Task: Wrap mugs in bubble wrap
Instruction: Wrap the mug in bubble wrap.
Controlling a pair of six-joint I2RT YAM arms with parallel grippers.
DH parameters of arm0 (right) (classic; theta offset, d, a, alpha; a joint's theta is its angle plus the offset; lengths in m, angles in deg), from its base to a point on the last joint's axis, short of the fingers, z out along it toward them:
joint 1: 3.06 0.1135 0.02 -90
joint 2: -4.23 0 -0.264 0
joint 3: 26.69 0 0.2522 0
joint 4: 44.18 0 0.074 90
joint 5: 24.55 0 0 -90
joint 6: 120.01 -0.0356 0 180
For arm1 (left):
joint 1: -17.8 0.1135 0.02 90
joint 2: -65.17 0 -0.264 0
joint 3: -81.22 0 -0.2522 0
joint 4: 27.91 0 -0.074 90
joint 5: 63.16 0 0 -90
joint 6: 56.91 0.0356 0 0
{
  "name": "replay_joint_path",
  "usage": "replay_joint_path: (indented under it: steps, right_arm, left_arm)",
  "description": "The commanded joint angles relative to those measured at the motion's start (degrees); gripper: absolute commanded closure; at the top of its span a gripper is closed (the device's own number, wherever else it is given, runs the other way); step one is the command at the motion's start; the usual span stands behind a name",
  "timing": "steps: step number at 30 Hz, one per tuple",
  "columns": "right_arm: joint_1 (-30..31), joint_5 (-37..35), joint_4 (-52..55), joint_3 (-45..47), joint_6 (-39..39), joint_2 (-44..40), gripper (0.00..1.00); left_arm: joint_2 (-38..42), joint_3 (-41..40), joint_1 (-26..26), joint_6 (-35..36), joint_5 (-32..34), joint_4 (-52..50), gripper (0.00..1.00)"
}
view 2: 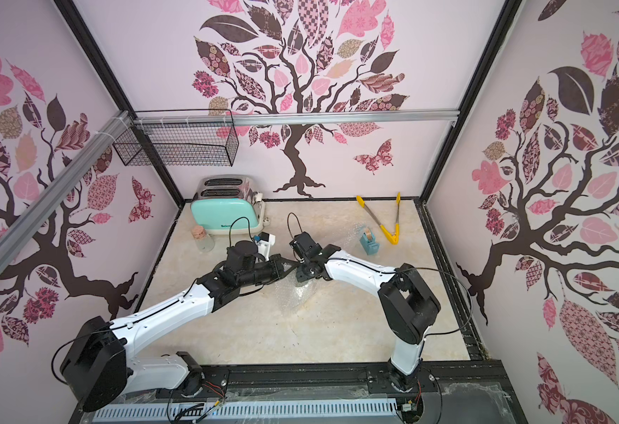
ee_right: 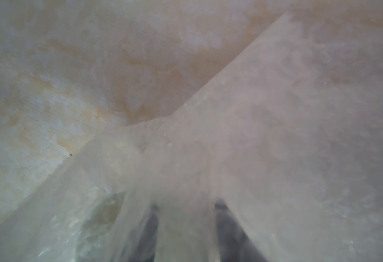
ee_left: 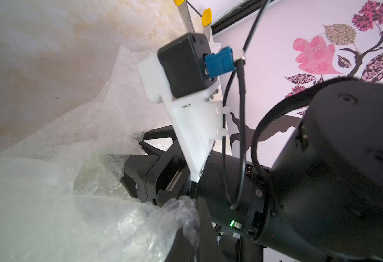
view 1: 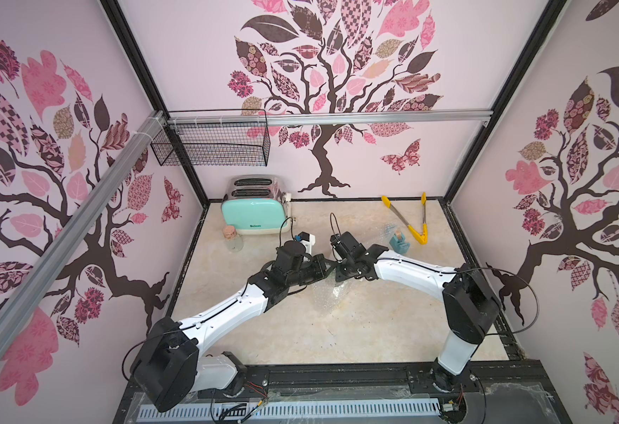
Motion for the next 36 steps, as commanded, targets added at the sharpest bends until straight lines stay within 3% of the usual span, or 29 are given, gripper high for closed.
replay_joint_path:
  steps: [1,10,20,31,36]
  right_arm:
    - [-1.3,5.7,-2.7,1.1,-2.7,-5.1,0.54]
    - [-2.3,7.2,-4.8,3.7,-6.4,-9.8,0.50]
    - [-8.6,10.8,-9.7,10.8,-11.9,-18.8,0.48]
    - [-12.2,25.5,-18.5,16.5,-14.3,-22.8,0.47]
    - [-12.3,28.0,-20.5,20.2,-14.3,-23.6,0.46]
  left_arm:
    - [-0.5,-1.3,-0.3,-1.8,-0.1,7.6,1.00]
    - [-1.7,-4.0,-0.3,-2.5,0.8,10.8,1.00]
    - [-7.4,-2.6,-0.4,-2.1,0.6,12.9,1.00]
    - [-15.9,0.6,-1.3,-2.3,-1.1,15.4,1.00]
    - [-17.6,2.2,-1.6,-2.0,-1.5,14.8,1.00]
